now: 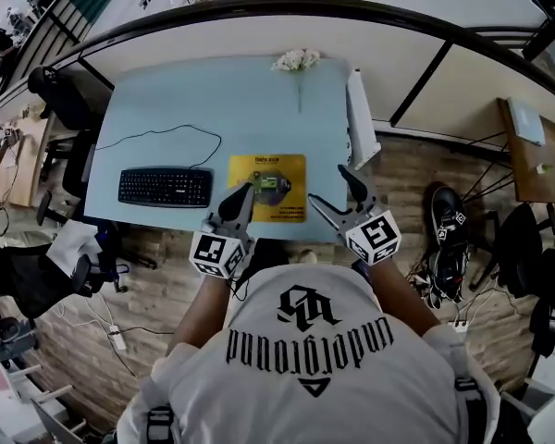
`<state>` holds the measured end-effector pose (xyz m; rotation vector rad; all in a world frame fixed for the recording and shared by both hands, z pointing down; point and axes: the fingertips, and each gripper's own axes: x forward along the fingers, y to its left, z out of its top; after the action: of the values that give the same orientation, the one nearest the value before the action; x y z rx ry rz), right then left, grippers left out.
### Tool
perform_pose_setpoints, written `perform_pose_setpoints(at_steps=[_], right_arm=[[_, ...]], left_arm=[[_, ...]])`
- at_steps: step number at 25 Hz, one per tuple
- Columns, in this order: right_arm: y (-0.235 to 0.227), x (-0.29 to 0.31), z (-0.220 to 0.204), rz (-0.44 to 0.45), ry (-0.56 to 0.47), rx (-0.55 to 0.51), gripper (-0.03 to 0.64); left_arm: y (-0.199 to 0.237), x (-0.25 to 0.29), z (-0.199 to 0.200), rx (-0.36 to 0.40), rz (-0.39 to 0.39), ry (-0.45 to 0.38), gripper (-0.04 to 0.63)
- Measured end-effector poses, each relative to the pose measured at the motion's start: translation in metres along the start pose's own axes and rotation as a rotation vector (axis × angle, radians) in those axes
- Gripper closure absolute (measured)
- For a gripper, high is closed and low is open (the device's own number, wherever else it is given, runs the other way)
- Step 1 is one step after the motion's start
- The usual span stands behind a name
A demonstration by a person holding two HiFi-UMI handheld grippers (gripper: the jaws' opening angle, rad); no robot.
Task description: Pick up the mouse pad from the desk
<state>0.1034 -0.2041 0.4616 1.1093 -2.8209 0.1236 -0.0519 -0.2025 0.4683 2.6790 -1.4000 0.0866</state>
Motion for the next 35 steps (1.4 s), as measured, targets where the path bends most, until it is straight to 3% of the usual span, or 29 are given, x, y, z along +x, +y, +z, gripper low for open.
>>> perform_pose_setpoints(at_steps=[7,20,28,35], right_arm=[[-0.015,0.035,-0.017,-0.017,0.047,0.014,0.253],[-0.046,0.109,-0.094,-0.053,0.230,0.074,0.249],[-0.060,0.147,-0.150,-0.053,0.369,0.109,0.238],[-0.063,0.177,-0.195,-0.032,0.485,0.130,0.218]], left_arm=[[0.028,0.016,-0.014,-0.018,-0.025,0.054,0.588],[0.094,0.042,-0.052,-0.055,-0.059,0.159,0.588],[0.134,0.058,-0.093,-0.099,-0.077,0.251,0.588],[0.164,0.060,-0.136,-0.084,-0.101,0.346,0.588]])
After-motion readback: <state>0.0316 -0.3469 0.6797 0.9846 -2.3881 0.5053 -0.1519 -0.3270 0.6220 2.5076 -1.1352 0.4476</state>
